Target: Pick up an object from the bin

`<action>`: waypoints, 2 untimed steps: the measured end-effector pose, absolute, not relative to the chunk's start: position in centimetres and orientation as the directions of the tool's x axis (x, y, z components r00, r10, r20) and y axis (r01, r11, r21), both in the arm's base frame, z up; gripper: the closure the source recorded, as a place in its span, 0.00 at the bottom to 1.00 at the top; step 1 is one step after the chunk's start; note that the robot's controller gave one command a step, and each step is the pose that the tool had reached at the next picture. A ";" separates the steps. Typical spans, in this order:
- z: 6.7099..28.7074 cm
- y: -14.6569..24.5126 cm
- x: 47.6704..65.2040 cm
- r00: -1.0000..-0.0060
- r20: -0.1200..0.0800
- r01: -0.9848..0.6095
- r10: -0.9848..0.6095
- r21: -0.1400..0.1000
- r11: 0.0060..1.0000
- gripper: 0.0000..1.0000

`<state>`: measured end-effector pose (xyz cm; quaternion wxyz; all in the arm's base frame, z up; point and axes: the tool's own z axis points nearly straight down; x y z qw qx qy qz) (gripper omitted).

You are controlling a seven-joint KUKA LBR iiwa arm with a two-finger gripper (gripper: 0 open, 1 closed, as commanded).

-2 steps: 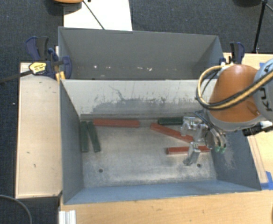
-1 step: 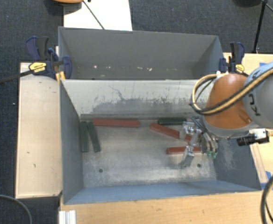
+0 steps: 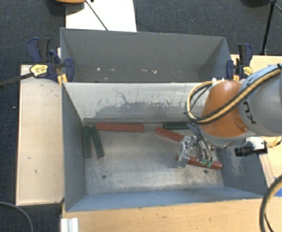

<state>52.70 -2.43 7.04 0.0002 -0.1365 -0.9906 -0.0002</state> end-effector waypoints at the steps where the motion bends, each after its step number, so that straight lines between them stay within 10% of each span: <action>1: 7.0 -2.4 52.7 -0.963 0.000 0.270 0.270 0.000 0.963 1.00; 2: 12.4 -2.0 52.4 -0.964 0.005 0.265 0.265 -0.001 0.964 1.00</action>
Offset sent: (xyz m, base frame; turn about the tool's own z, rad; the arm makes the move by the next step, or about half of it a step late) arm -0.0034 0.0112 0.1279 -0.0094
